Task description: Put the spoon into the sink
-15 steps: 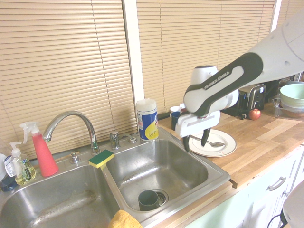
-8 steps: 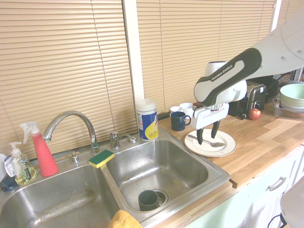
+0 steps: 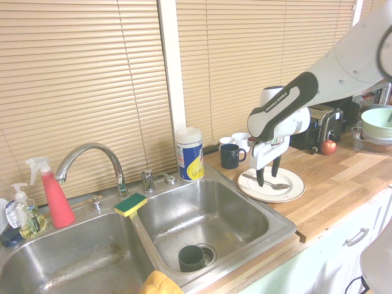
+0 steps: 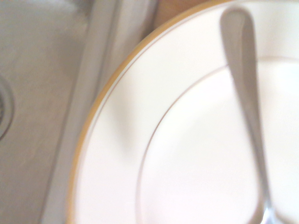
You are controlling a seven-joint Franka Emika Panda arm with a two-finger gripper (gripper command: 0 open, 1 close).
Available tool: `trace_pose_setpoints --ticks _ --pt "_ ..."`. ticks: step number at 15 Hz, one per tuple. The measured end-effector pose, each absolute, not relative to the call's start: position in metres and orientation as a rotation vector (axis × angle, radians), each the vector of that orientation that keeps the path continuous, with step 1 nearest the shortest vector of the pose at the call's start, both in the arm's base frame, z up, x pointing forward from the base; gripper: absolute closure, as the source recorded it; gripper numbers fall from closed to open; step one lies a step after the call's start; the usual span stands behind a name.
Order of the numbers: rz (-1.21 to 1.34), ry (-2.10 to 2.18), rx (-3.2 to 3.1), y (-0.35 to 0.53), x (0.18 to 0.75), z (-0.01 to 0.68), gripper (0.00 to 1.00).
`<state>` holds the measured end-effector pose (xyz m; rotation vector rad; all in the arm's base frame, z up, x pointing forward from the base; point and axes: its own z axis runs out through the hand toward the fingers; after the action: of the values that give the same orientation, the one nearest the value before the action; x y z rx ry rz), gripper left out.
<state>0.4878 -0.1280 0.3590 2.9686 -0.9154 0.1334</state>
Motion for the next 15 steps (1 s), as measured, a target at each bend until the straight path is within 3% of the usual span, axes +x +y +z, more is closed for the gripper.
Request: trace_pose_setpoints --ticks 15 --pt "0.085 -1.006 2.952 -0.153 0.505 0.325 1.00"
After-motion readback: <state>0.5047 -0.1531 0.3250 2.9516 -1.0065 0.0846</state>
